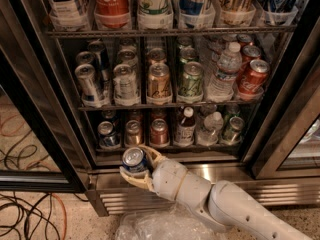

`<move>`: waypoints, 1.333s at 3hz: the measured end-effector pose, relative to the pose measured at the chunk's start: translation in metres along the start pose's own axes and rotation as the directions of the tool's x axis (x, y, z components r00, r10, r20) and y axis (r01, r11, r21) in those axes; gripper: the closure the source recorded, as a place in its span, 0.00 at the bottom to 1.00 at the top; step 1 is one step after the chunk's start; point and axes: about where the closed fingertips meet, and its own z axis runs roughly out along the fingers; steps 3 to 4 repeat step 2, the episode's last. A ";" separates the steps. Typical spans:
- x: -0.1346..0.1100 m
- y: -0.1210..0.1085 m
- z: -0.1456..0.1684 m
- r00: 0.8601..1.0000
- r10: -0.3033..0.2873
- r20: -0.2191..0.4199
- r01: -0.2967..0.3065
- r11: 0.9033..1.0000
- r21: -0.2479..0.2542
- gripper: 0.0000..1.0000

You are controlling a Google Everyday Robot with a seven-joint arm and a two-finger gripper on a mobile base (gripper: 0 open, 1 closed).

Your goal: Pick pepsi can from bottom shelf of fridge

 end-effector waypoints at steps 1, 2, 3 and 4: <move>-0.013 0.004 -0.023 0.999 -0.025 -0.037 0.026 0.999 0.023 1.00; -0.013 0.004 -0.023 0.999 -0.025 -0.037 0.026 0.999 0.023 1.00; -0.013 0.004 -0.023 0.999 -0.025 -0.037 0.026 0.999 0.023 1.00; -0.013 0.004 -0.023 0.999 -0.025 -0.037 0.026 0.999 0.023 1.00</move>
Offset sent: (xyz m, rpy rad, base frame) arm -0.0273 -0.0298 0.0172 -0.0576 -0.0046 -0.0602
